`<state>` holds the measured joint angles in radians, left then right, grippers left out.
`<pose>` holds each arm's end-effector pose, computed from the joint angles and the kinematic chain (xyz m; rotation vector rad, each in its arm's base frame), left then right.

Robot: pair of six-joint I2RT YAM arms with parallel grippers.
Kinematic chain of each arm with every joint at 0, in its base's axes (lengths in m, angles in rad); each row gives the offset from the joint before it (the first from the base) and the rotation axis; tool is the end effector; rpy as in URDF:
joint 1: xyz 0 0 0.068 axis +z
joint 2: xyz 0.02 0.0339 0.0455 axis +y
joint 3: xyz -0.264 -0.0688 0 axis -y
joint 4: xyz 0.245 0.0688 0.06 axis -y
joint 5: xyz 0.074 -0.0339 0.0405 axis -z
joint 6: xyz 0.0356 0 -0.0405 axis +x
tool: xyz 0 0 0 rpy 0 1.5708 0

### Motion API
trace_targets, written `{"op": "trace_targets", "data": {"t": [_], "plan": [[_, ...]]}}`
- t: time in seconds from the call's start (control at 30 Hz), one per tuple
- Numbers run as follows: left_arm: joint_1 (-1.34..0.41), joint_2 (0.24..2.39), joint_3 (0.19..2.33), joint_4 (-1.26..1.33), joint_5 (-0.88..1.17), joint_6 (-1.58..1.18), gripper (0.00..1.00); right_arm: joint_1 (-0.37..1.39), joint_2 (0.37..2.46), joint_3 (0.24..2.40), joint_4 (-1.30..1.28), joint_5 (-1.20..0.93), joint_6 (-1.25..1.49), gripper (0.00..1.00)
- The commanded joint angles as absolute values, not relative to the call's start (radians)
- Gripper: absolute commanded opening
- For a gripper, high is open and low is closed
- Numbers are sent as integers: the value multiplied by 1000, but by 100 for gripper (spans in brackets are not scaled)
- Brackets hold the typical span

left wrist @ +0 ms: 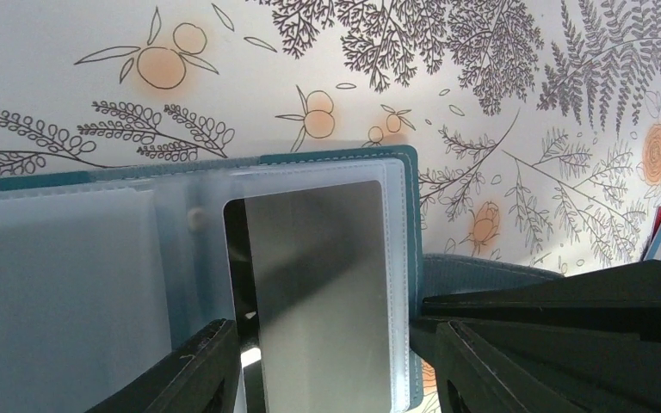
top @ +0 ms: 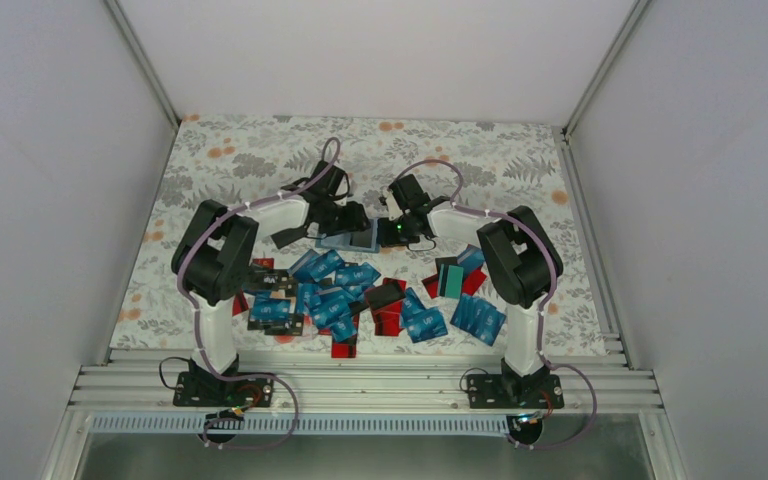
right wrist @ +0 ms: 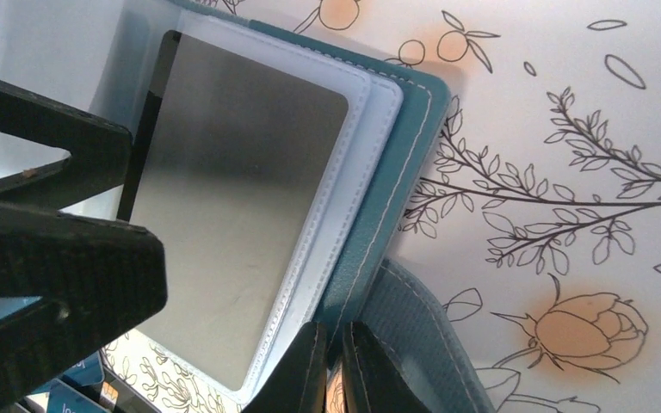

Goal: Put the credit cards into the card holder

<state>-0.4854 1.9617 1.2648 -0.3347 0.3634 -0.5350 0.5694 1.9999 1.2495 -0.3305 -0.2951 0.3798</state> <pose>0.3497 -0.1988 0.1543 0.0709 2.7361 -0.8071 0.3320 0.2248 0.1350 -0.3633 2.7376 0.6801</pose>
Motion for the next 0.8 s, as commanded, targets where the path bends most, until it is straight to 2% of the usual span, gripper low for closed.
{"op": "trace_targets", "data": {"t": [0.0,0.3,0.53,0.77], "plan": [[-506,1983,1289,-316,413,-550,56,580,2011,1267,-319,-298,367,8],[-502,1868,1242,-292,368,-546,57,578,1983,1285,-346,-294,365,8],[-472,1724,1227,-366,283,-454,67,574,1953,1311,-363,-332,370,8],[-405,1613,1105,-372,273,-383,73,570,1920,1333,-388,-335,363,8]]}}
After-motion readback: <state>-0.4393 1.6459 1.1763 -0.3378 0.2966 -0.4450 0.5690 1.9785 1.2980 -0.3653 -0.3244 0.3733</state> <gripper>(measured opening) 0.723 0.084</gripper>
